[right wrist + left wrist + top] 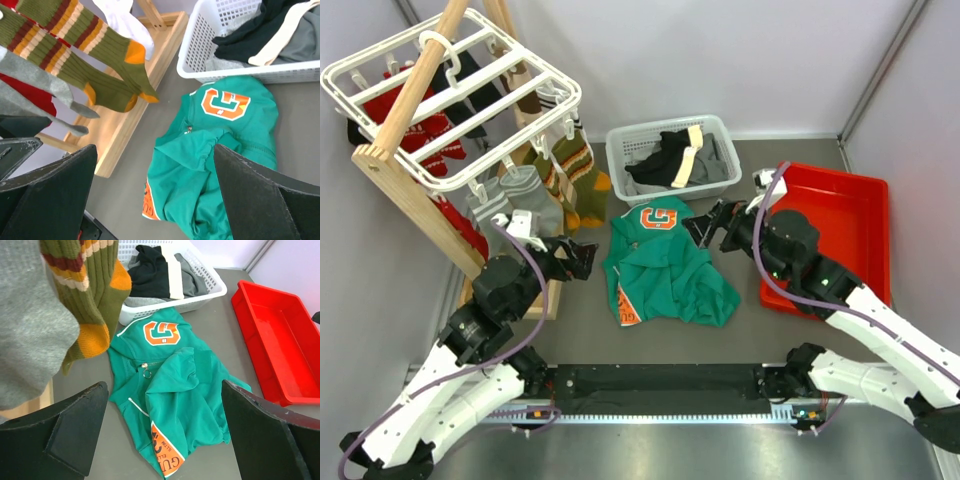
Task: Remove the socks clipped to the hanger
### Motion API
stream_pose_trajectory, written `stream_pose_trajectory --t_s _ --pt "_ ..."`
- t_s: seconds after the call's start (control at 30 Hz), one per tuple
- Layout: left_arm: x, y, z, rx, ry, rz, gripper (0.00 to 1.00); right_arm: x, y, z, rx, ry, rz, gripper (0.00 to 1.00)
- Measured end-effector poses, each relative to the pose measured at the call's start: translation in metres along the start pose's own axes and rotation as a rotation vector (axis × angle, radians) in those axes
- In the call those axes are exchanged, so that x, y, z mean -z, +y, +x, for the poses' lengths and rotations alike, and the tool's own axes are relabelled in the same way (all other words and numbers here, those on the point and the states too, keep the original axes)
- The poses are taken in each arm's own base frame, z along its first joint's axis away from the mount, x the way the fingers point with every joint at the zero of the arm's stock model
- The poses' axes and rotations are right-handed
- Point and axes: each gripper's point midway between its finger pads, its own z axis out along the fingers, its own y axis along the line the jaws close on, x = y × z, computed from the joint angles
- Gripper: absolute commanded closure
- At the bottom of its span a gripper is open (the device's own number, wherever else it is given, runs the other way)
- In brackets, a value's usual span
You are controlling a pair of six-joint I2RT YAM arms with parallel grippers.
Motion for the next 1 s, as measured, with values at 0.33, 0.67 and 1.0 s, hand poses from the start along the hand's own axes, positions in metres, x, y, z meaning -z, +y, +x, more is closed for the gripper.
stream_pose_trajectory --t_s 0.33,0.67,1.0 --pt "0.016 0.023 -0.001 0.001 -0.019 -0.101 0.03 -0.062 0.021 0.025 0.056 0.097 -0.082 0.15" --pt "0.068 0.052 -0.031 0.064 -0.189 -0.194 0.04 -0.156 0.095 0.049 -0.015 0.159 -0.342 0.34" --pt "0.104 0.066 -0.054 0.104 -0.298 -0.234 0.05 -0.167 0.204 0.093 0.010 0.200 -0.606 0.40"
